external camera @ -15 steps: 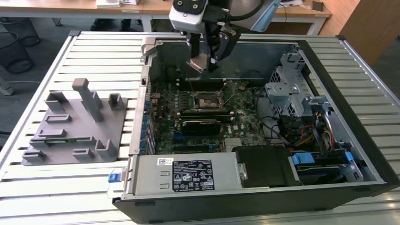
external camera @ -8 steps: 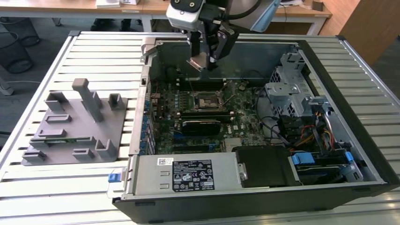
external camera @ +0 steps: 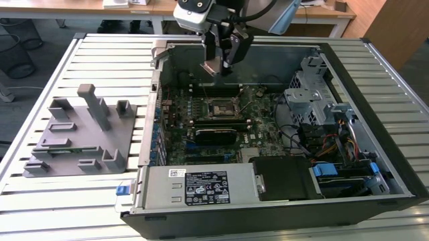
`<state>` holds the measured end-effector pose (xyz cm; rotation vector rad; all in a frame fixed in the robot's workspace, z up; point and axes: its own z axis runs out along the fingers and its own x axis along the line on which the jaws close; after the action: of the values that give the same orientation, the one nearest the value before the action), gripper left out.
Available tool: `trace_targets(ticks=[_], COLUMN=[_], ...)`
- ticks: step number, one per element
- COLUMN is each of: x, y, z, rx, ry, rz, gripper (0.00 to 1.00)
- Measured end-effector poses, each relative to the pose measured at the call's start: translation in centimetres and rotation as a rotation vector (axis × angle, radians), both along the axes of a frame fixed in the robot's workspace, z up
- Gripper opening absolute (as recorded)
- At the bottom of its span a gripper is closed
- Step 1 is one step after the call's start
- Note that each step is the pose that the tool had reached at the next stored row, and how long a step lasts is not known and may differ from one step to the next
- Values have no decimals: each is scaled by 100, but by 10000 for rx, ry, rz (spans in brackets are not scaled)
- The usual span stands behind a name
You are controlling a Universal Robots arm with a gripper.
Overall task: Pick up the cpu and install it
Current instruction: 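Place the cpu into insertion slot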
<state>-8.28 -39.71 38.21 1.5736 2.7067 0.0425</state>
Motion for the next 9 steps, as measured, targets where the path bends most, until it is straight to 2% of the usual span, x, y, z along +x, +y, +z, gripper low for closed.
trace_targets(ticks=[9], x=[0], y=[3], z=[-44], rx=[2], ry=[-1], rz=[-1510], gripper=[54])
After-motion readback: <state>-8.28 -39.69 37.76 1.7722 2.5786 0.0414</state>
